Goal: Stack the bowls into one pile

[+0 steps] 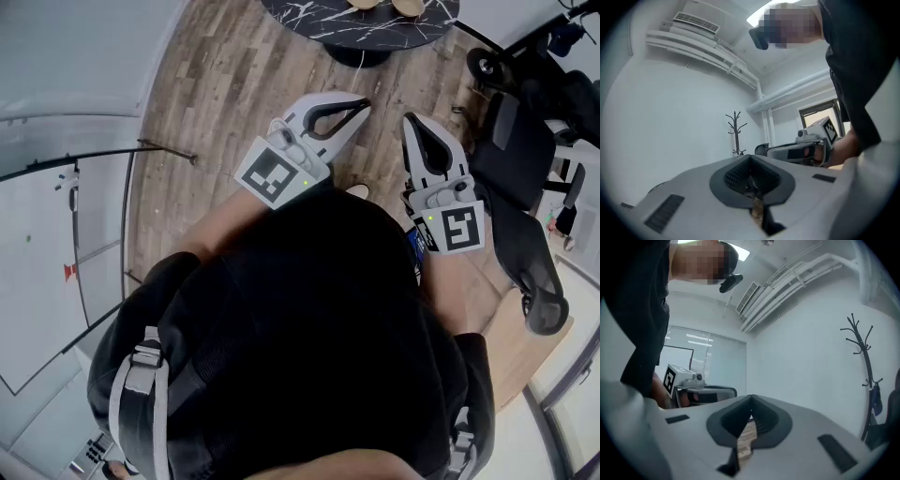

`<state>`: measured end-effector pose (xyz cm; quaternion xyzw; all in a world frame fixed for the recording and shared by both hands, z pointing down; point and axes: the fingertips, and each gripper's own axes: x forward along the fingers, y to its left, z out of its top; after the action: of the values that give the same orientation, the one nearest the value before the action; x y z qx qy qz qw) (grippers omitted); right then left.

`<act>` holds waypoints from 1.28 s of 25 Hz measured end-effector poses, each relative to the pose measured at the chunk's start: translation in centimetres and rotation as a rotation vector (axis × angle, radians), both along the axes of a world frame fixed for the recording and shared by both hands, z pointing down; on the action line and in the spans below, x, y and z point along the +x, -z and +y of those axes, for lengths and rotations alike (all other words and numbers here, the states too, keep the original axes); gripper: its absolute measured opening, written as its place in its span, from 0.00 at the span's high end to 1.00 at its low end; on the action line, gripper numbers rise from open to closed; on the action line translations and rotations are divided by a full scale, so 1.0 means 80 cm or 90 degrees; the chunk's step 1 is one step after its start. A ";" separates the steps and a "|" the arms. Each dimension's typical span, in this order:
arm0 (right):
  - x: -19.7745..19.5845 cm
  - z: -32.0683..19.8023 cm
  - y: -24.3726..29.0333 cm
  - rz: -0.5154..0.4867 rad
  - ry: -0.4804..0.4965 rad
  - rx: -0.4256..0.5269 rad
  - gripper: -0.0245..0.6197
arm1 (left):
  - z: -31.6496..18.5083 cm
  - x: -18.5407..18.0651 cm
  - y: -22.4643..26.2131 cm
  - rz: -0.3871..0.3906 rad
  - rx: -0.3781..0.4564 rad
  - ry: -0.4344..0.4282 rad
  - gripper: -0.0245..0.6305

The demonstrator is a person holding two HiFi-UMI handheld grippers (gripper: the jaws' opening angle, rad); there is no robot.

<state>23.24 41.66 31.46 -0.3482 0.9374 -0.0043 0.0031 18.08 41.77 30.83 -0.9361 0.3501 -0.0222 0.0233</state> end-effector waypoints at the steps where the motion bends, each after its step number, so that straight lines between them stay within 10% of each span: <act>1: 0.000 0.000 -0.001 0.000 0.001 0.000 0.97 | 0.000 0.000 0.000 0.000 0.001 0.001 0.96; 19: -0.012 -0.014 -0.001 -0.030 0.038 -0.008 0.97 | -0.014 -0.029 -0.004 -0.022 -0.005 0.047 0.96; 32: -0.126 -0.189 -0.042 0.039 0.015 -0.051 0.97 | -0.201 -0.146 -0.039 -0.003 -0.015 0.023 0.96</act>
<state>13.19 26.55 34.84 -0.3368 0.9402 -0.0312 -0.0399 6.40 25.71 33.92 -0.9298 0.3666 -0.0294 0.0127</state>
